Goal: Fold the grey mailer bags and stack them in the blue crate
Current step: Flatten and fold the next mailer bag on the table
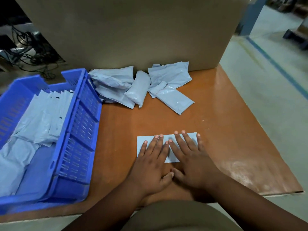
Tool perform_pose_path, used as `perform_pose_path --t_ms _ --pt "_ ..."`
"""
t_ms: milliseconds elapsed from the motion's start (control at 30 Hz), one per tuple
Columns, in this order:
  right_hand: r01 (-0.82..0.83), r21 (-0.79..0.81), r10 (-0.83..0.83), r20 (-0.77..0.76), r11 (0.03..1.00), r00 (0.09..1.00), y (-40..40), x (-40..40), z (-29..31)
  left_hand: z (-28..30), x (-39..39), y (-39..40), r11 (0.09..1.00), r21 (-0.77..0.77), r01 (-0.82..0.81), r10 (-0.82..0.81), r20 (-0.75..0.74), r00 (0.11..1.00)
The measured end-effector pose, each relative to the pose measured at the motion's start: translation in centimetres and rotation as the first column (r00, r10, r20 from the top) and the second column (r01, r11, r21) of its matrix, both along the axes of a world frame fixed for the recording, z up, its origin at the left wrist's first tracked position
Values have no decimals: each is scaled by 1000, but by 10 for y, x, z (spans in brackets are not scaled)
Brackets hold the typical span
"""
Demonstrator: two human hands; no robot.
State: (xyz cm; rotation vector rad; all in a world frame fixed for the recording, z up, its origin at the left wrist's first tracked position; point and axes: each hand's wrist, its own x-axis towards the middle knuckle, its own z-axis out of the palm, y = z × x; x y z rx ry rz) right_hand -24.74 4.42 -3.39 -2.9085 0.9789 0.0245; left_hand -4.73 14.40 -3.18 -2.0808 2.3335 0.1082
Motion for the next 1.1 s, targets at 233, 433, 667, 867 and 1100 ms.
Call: perform_pose_path --t_ms 233,433,667,867,1100 --pt "-17 49 19 -28 999 999 -17 -9 -27 -26 -5 -19 997 65 28 -30 28 999" --pt "-11 55 11 14 998 1000 -20 -7 -35 -31 -3 -21 998 55 36 -37 27 999" --pt "-23 106 20 24 994 1000 -22 -8 -31 -28 0 -22 997 59 48 -47 -21 999" --pt "77 305 -192 367 949 910 -33 -5 -7 -19 -2 -26 968 -58 -246 187 -488 853" --pt "70 50 -75 113 996 991 -43 48 16 -15 -8 -69 972 -72 -224 209 -177 962"
